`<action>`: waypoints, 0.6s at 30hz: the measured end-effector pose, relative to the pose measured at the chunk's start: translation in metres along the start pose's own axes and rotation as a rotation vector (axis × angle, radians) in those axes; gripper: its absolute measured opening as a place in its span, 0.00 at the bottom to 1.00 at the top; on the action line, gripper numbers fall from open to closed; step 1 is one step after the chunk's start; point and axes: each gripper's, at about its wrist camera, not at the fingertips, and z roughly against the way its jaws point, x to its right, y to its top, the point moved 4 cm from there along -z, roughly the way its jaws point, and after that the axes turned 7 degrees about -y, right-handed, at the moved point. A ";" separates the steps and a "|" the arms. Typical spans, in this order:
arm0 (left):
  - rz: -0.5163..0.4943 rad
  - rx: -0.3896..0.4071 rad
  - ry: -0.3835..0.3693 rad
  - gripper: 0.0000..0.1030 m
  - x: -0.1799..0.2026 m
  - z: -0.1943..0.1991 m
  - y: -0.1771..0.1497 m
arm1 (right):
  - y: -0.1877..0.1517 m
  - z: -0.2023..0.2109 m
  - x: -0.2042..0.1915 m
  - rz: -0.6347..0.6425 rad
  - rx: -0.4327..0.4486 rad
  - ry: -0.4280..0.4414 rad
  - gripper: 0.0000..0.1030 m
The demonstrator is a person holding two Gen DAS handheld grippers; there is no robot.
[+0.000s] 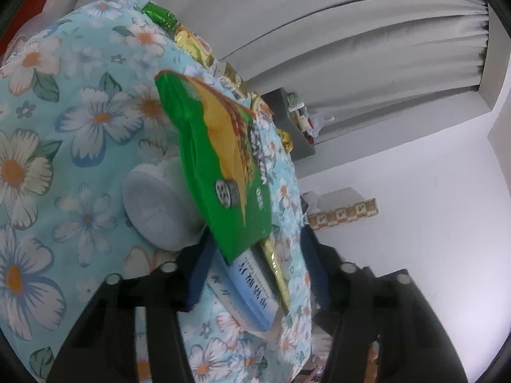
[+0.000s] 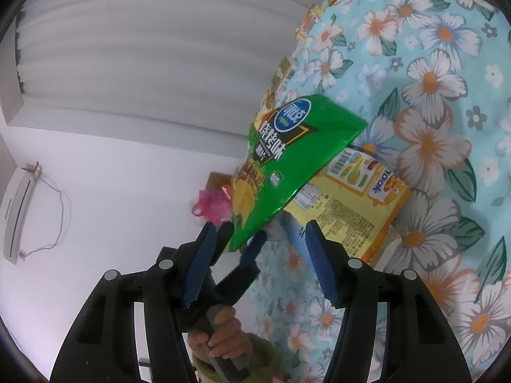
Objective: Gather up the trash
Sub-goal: 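Grasp the green chip bag with right tool while left tool grasps a green strip, then lift the green chip bag with right tool while left tool opens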
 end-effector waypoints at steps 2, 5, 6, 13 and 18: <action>-0.005 0.001 -0.006 0.36 0.002 0.000 0.001 | 0.000 0.000 0.000 0.000 0.000 0.000 0.55; -0.056 -0.005 -0.013 0.25 0.010 -0.002 0.000 | -0.001 0.000 0.000 -0.004 0.001 0.001 0.55; -0.085 -0.005 -0.016 0.21 0.017 -0.001 -0.001 | -0.001 0.000 0.000 -0.005 0.001 0.002 0.55; -0.201 -0.001 -0.046 0.11 0.050 -0.003 -0.010 | -0.001 -0.014 0.002 -0.059 -0.052 0.074 0.55; -0.235 0.003 -0.063 0.10 0.064 -0.005 -0.016 | 0.001 -0.029 0.008 -0.142 -0.097 0.146 0.55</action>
